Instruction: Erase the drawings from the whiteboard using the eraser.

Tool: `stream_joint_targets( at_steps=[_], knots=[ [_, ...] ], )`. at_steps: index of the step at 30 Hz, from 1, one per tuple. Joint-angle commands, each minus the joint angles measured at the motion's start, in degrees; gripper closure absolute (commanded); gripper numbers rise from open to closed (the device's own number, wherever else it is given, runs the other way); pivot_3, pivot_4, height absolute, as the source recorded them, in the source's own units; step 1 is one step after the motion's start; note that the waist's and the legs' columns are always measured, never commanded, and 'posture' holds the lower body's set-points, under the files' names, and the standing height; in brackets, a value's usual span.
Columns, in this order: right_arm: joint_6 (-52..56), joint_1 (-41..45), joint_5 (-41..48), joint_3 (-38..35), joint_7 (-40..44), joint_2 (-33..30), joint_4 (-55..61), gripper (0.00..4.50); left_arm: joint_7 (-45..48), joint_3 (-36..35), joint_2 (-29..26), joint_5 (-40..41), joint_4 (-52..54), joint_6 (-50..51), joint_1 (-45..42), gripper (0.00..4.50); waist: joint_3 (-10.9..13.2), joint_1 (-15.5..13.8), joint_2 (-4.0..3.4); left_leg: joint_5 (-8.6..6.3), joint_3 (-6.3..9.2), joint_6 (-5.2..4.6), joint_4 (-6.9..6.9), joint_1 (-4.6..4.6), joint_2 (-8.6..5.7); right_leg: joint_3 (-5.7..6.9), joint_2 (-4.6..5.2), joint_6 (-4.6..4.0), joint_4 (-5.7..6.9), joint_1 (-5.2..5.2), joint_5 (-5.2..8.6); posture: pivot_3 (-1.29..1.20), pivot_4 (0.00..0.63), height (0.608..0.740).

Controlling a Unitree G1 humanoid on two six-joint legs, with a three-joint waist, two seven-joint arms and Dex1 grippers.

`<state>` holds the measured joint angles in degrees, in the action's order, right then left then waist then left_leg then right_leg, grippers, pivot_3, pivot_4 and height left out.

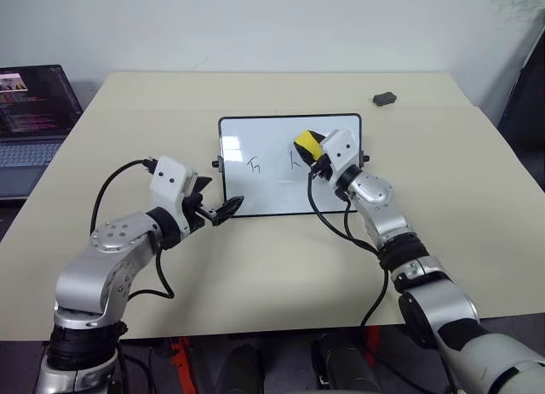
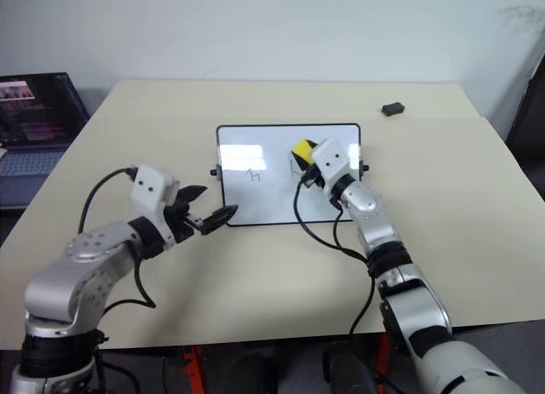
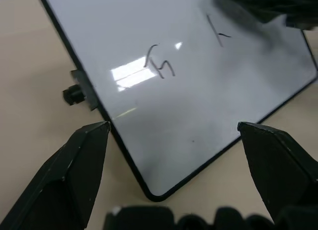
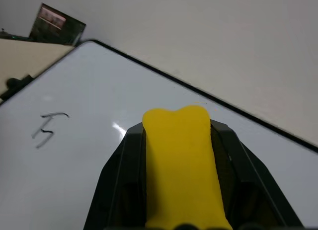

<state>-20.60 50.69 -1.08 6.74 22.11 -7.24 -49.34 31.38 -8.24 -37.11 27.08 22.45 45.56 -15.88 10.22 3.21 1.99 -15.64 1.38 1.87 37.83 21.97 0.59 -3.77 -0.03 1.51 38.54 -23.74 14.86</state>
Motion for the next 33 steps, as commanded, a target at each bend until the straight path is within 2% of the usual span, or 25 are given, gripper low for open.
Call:
stream_joint_targets(
  at_steps=[1, 5, 10, 13, 17, 21, 24, 28, 33],
  knots=[
    [-1.5, 0.4, -1.2, -0.3, -1.0, 0.9, -5.2, 3.20, 2.4, -0.1, -1.1, 0.4, -0.2, -1.6, -1.2, 0.00, 0.0, 0.1, 0.00, 0.00, -0.01, 0.00, 0.00, 0.00, 0.00, -0.01, 0.01, 0.00, 0.00, 0.00, 0.00, 0.00, 0.150, 0.740],
    [-2.0, -3.2, -4.1, 2.8, 1.9, 0.7, -6.7, 3.20, 3.0, 0.0, -0.9, 0.1, -0.5, -1.7, -1.5, 0.00, 0.0, 0.1, 0.02, 0.00, -0.01, 0.00, 0.06, -0.21, 0.00, -0.02, 0.01, 0.00, 0.12, 0.15, -0.01, 0.00, 0.150, 0.740],
    [-3.2, -9.6, -8.4, 7.3, 5.0, -1.4, -4.8, 3.20, 3.6, -0.1, -0.7, -0.1, -0.5, -2.0, -1.5, 0.00, 0.0, 0.5, 0.03, 0.00, -0.05, -0.01, 0.02, -1.13, 0.02, -0.08, -0.04, 0.05, 0.12, 1.04, 0.07, 0.00, 0.150, 0.740],
    [-4.2, -10.9, -10.3, 9.0, 4.8, -2.7, -2.6, 3.20, 3.7, -0.1, -0.8, -0.2, -0.8, -2.4, -1.4, 0.00, 0.0, 0.7, 0.03, 0.01, -0.07, -0.02, 0.04, -1.68, 0.03, -0.14, -0.06, 0.25, 0.02, 1.58, 0.23, 0.00, 0.150, 0.740],
    [-6.2, -10.0, -10.1, 8.3, 4.0, -3.4, 2.2, 3.20, 3.9, 0.0, -0.8, -0.4, -1.1, -2.8, -1.2, 0.00, 0.0, 0.9, 0.03, 0.10, -0.10, -0.12, 0.05, -1.85, -0.01, -0.22, -0.06, -0.05, 0.08, 1.69, 0.40, 0.00, 0.150, 0.740],
    [-8.4, -5.8, -6.0, 5.0, 4.3, -2.4, 7.5, 3.20, 4.0, 0.2, -0.6, -0.5, -1.2, -2.8, -1.0, 0.00, 0.0, 0.9, -0.02, 0.09, -0.07, -0.11, 0.02, -1.46, 0.01, -0.17, -0.07, 0.23, 0.08, 1.35, 0.24, 0.00, 0.150, 0.740],
    [-7.4, -1.9, -3.9, 3.0, 3.7, -1.3, 7.7, 3.20, 4.1, 0.2, -0.6, -0.5, -1.2, -2.9, -1.1, 0.00, 0.0, 1.0, -0.01, 0.08, -0.07, -0.08, 0.06, -0.51, 0.00, -0.16, -0.04, -0.02, 0.23, 0.38, 0.03, 0.00, 0.150, 0.740],
    [-5.6, 3.8, -4.4, 1.8, 1.3, -0.2, 0.6, 3.20, 4.0, 0.4, 0.1, -0.3, -1.3, -3.5, -2.2, 0.00, 0.0, 1.0, -0.01, 0.04, -0.02, -0.01, -0.02, 0.13, 0.07, -0.07, -0.03, -0.06, 0.30, -0.31, 0.02, 0.00, 0.150, 0.740],
    [-4.7, 8.1, -5.3, 1.7, -2.2, 1.4, -6.5, 3.20, 4.0, 1.1, 0.4, -0.6, -1.6, -3.6, -2.7, 0.00, 0.0, 1.1, -0.02, -0.01, -0.02, 0.04, -0.03, 0.26, 0.03, -0.05, 0.05, -0.08, 0.16, -0.34, 0.03, 0.00, 0.150, 0.740]
  ],
)
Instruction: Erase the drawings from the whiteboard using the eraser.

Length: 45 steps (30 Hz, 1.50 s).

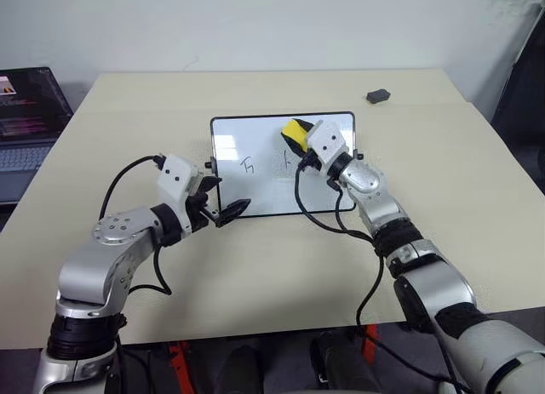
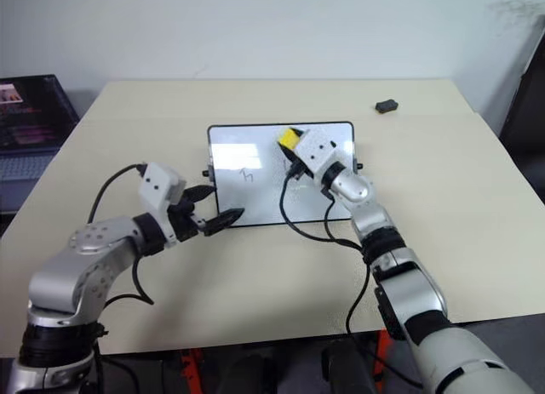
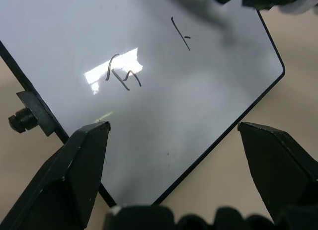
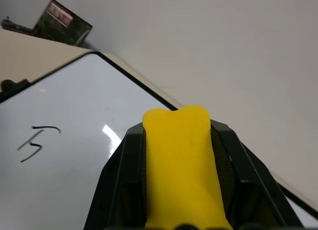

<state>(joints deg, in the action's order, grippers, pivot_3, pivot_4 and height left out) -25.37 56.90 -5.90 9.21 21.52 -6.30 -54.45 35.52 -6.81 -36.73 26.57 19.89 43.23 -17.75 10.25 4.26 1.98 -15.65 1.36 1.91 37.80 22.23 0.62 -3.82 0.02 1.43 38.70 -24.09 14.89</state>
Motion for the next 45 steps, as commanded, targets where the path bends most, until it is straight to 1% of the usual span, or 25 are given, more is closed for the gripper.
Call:
stream_joint_targets(
  at_steps=[1, 5, 9, 13, 14, 15, 17, 19, 21, 22, 26, 29, 33, 38, 42, 45],
  knots=[
    [0.5, 2.0, -0.9, -0.4, -1.6, 0.8, -2.0, 3.20, -0.1, -0.3, 0.0, -0.1, 1.1, -1.3, -0.8, 0.00, 0.0, 0.0, 0.00, 0.00, -0.01, 0.00, 0.01, 0.01, -0.01, 0.00, 0.02, 0.00, 0.00, 0.00, 0.00, 0.00, 0.150, 0.740],
    [3.6, -1.1, -3.1, 1.8, 0.2, 0.5, -3.1, 3.20, -0.1, -0.3, -0.1, 0.1, 1.5, -1.0, -0.8, 0.00, 0.0, 0.0, 0.01, 0.00, -0.01, 0.00, 0.04, 0.00, -0.03, 0.01, 0.03, 0.01, 0.04, 0.01, 0.00, 0.00, 0.150, 0.740],
    [7.0, -5.8, -4.6, 4.1, 4.0, -1.0, -0.7, 3.20, -0.1, -0.5, -0.3, 0.2, 1.6, -0.9, -1.0, 0.00, 0.0, 0.1, 0.02, 0.00, 0.02, 0.00, 0.05, -0.26, -0.02, 0.04, 0.01, 0.01, 0.17, 0.17, 0.00, 0.00, 0.150, 0.740],
    [12.7, -9.8, -5.5, 5.6, 6.7, -2.8, 2.8, 3.20, -0.1, -0.3, -0.1, 0.2, 1.4, -0.9, -1.4, 0.00, 0.0, 0.3, 0.03, 0.00, 0.04, -0.01, 0.05, -1.00, -0.05, 0.04, -0.01, 0.03, 0.13, 0.93, 0.02, 0.00, 0.150, 0.740],
    [13.9, -10.5, -5.5, 5.8, 7.2, -3.1, 3.8, 3.20, -0.1, -0.2, -0.1, 0.2, 1.3, -0.9, -1.5, 0.00, 0.0, 0.3, 0.02, 0.01, 0.01, -0.01, 0.05, -1.21, -0.06, 0.01, -0.01, 0.07, 0.10, 1.15, 0.06, 0.00, 0.150, 0.740],
    [14.8, -10.9, -5.5, 5.8, 7.3, -3.2, 4.7, 3.20, -0.1, -0.1, 0.0, 0.1, 1.2, -1.0, -1.6, 0.00, 0.0, 0.3, 0.02, 0.02, 0.02, -0.03, 0.06, -1.45, -0.04, 0.01, -0.05, 0.30, 0.02, 1.43, 0.21, 0.00, 0.150, 0.740],
    [16.5, -11.4, -5.3, 6.0, 8.0, -3.3, 6.6, 3.20, -0.1, 0.0, 0.0, 0.1, 1.1, -1.0, -1.7, 0.00, 0.0, 0.3, 0.02, 0.03, 0.04, -0.04, 0.06, -1.92, -0.01, 0.00, -0.09, 0.30, -0.09, 1.91, 0.23, 0.00, 0.150, 0.740],
    [17.5, -11.5, -4.9, 5.9, 8.4, -3.2, 8.7, 3.20, -0.1, 0.0, 0.1, 0.1, 1.1, -1.0, -1.7, 0.00, 0.0, 0.3, 0.03, 0.06, 0.02, -0.08, 0.06, -2.03, -0.02, -0.05, -0.09, 0.09, -0.08, 1.99, 0.35, 0.00, 0.150, 0.740],
    [17.5, -11.5, -4.0, 5.4, 9.1, -2.8, 11.3, 3.20, -0.1, 0.0, 0.1, 0.1, 1.2, -1.0, -1.7, 0.00, 0.0, 0.3, 0.03, 0.07, 0.02, -0.09, 0.07, -2.02, -0.02, -0.05, -0.09, 0.14, -0.05, 1.98, 0.32, 0.00, 0.150, 0.740],
    [17.0, -11.3, -3.3, 5.1, 9.5, -2.4, 12.9, 3.20, -0.2, 0.0, 0.1, 0.1, 1.2, -0.9, -1.6, 0.00, 0.0, 0.4, 0.03, 0.07, 0.01, -0.09, 0.06, -2.01, -0.02, -0.06, -0.10, 0.28, -0.05, 1.95, 0.24, 0.00, 0.150, 0.740],
    [14.6, -9.6, -0.7, 2.9, 8.0, -0.8, 17.8, 3.20, -0.5, -0.3, 0.2, 0.2, 1.5, -0.8, -1.2, 0.00, 0.0, 0.5, 0.00, 0.06, 0.04, -0.08, 0.03, -1.61, 0.01, -0.01, -0.11, 0.28, -0.07, 1.60, 0.24, 0.00, 0.150, 0.740],
    [15.0, -6.4, 1.3, 0.3, 5.4, 0.7, 18.7, 3.20, -0.7, -0.9, 0.0, 0.3, 2.1, -0.7, -0.3, 0.00, 0.0, 0.5, 0.00, 0.04, -0.01, -0.05, 0.03, -0.85, -0.01, -0.07, -0.10, 0.02, 0.11, 0.76, 0.04, 0.00, 0.150, 0.740],
    [15.0, -1.9, 1.7, -1.7, 1.9, 1.5, 15.1, 3.20, -1.2, -1.4, 0.0, 0.4, 2.7, -0.7, 0.9, 0.00, 0.0, 0.4, -0.01, 0.04, 0.07, -0.02, 0.04, 0.10, 0.04, 0.03, -0.08, -0.01, 0.23, -0.17, 0.01, 0.00, 0.150, 0.740],
    [15.7, 0.7, 0.5, -1.7, -0.1, 2.4, 9.3, 3.20, -2.1, -1.5, 0.5, 0.6, 3.4, -0.8, 1.9, 0.00, 0.0, 0.3, 0.00, -0.01, 0.13, 0.03, 0.01, 0.26, 0.00, 0.13, 0.02, -0.02, -0.02, -0.19, 0.02, 0.00, 0.150, 0.740],
    [16.6, 0.1, -0.1, -0.2, 1.5, 2.8, 8.4, 3.20, -2.6, -1.6, 0.6, 0.7, 3.8, -0.8, 2.3, 0.00, 0.0, 0.4, -0.01, -0.01, 0.10, 0.03, 0.05, 0.30, -0.04, 0.12, 0.08, -0.01, -0.04, -0.19, 0.01, 0.00, 0.150, 0.740],
    [18.8, -2.7, -0.8, 2.0, 4.7, 2.6, 10.5, 3.20, -2.7, -1.8, 0.6, 0.7, 3.8, -0.9, 2.5, 0.00, 0.0, 0.4, 0.00, -0.01, 0.13, 0.03, 0.06, 0.28, -0.04, 0.17, 0.08, -0.01, 0.05, -0.18, 0.01, 0.00, 0.150, 0.740]
  ],
)
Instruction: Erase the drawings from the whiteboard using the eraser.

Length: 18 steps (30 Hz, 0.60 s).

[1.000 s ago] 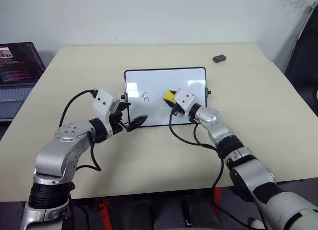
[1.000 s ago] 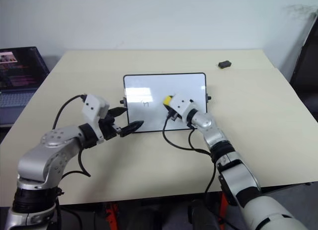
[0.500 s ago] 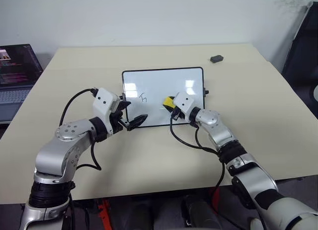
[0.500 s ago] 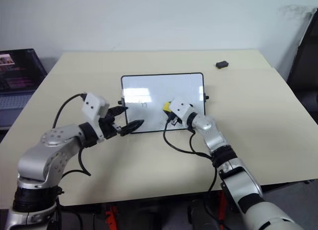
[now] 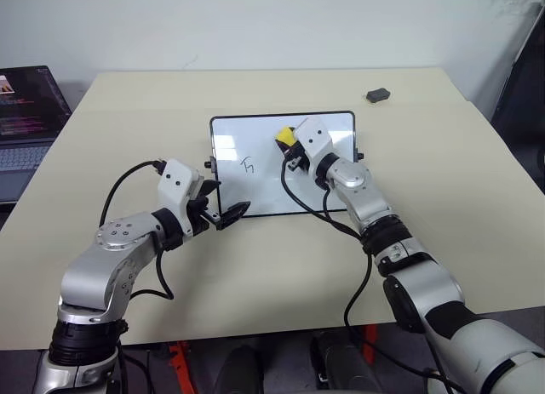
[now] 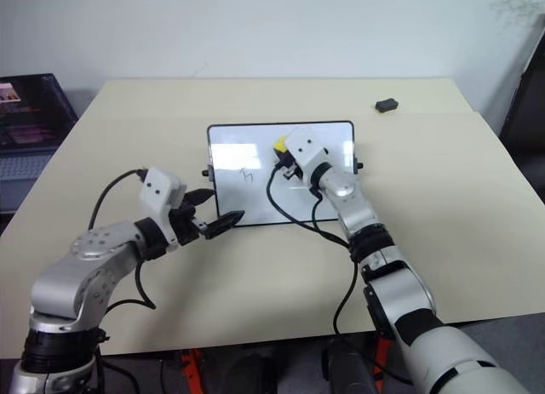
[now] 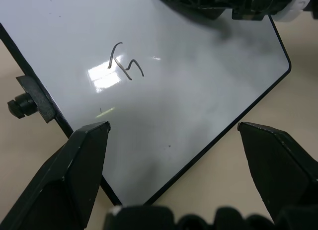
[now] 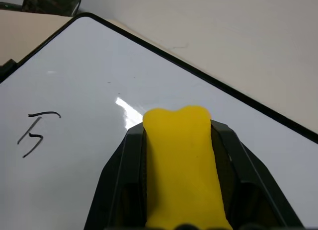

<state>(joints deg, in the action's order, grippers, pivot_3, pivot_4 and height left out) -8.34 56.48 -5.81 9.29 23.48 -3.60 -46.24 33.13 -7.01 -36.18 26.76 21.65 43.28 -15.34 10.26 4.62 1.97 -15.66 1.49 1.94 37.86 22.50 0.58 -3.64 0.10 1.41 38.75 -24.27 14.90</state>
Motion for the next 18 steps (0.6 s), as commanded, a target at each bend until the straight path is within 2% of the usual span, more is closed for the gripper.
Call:
stream_joint_targets(
  at_steps=[1, 5, 11, 18],
  knots=[
    [2.4, -3.3, -1.0, 2.6, 3.5, -0.2, 3.3, 3.20, -0.3, -1.6, 0.1, 0.5, 2.0, -1.0, 0.1, 0.00, 0.0, 0.0, 0.01, 0.00, 0.01, 0.00, 0.00, -0.03, 0.01, 0.02, 0.00, 0.00, 0.01, 0.02, 0.00, 0.00, 0.150, 0.740],
    [3.7, -5.8, -1.2, 3.6, 4.5, -1.1, 7.1, 3.20, -0.4, -1.3, 0.2, 0.2, 1.5, -1.3, -0.1, 0.00, 0.0, 0.0, 0.01, 0.00, 0.01, 0.00, 0.03, -0.14, 0.00, 0.01, -0.01, 0.00, 0.13, 0.09, 0.00, 0.00, 0.150, 0.740],
    [0.9, -7.8, 3.9, -2.0, 2.1, -2.0, 16.9, 3.20, -3.4, -2.8, 1.5, -1.5, 0.3, -3.0, 0.3, 0.00, 0.0, -0.1, 0.00, 0.02, 0.01, 0.00, 0.06, -0.25, -0.01, 0.00, -0.03, 0.01, 0.19, 0.16, -0.01, 0.00, 0.150, 0.740],
    [6.5, -18.4, 11.5, -6.2, 6.2, -6.0, 34.3, 3.20, -10.1, -6.5, 4.8, -3.6, 1.0, -4.9, 3.3, 0.00, 0.0, -0.8, 0.00, -0.02, 0.04, 0.01, 0.01, -0.06, 0.02, 0.03, -0.01, 0.02, -0.06, 0.10, 0.00, 0.00, 0.150, 0.740]
  ],
)
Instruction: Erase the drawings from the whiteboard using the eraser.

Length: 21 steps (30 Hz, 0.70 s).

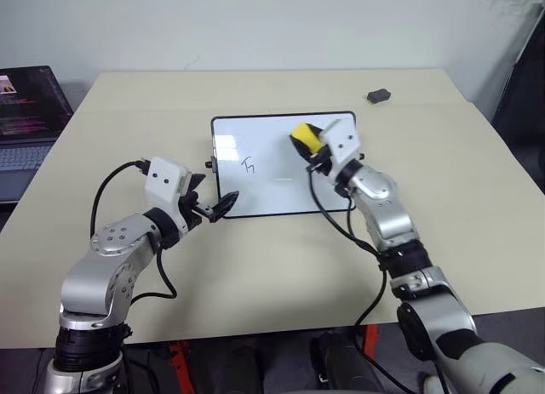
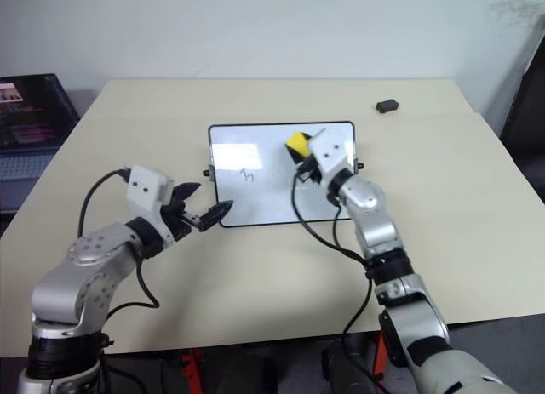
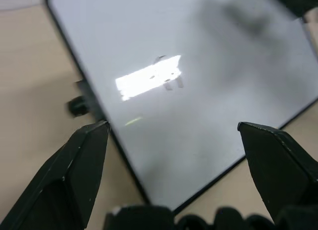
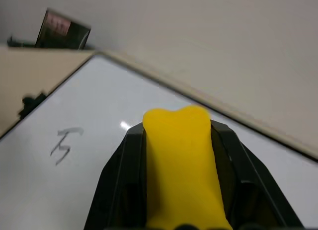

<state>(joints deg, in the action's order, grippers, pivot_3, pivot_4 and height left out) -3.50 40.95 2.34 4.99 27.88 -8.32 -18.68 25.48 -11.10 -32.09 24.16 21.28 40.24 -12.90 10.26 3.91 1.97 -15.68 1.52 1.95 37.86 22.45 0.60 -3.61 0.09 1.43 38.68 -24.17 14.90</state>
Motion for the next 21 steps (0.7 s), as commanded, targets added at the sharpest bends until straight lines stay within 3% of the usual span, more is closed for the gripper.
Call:
stream_joint_targets(
  at_steps=[1, 8, 14, 21],
  knots=[
    [2.4, -4.4, 4.2, -2.4, 2.3, -2.0, 8.6, 3.20, -3.1, -2.7, 1.1, -1.3, 1.7, -2.1, 1.3, 0.00, 0.0, -0.3, 0.00, 0.00, -0.01, 0.00, 0.00, 0.01, 0.00, 0.00, 0.00, 0.00, -0.01, 0.00, 0.00, 0.00, 0.150, 0.740],
    [5.8, -17.2, 7.2, -3.0, 4.1, -6.5, 20.1, 3.20, -8.3, -4.4, 4.1, -3.0, 3.6, -3.5, 4.5, 0.00, 0.0, -1.0, 0.02, 0.00, 0.00, 0.00, 0.06, -0.02, -0.01, 0.02, 0.01, 0.00, 0.11, 0.02, 0.00, 0.00, 0.150, 0.740],
    [5.1, -25.6, 4.6, 0.3, 4.1, -7.6, 24.3, 3.20, -10.5, -3.9, 5.8, -4.1, 4.1, -4.2, 6.2, 0.00, 0.0, -1.0, 0.02, 0.01, -0.06, 0.00, 0.07, -0.14, -0.01, -0.05, -0.04, 0.01, 0.17, 0.06, 0.01, 0.00, 0.150, 0.740],
    [2.6, -27.8, 1.3, 3.2, 5.1, -9.7, 25.6, 3.20, -10.5, -2.9, 6.8, -4.2, 4.1, -4.4, 6.6, 0.00, 0.0, -1.1, 0.03, 0.01, -0.11, 0.01, 0.09, -0.19, -0.04, -0.09, -0.07, 0.02, 0.17, 0.09, 0.01, 0.00, 0.150, 0.740]
  ],
)
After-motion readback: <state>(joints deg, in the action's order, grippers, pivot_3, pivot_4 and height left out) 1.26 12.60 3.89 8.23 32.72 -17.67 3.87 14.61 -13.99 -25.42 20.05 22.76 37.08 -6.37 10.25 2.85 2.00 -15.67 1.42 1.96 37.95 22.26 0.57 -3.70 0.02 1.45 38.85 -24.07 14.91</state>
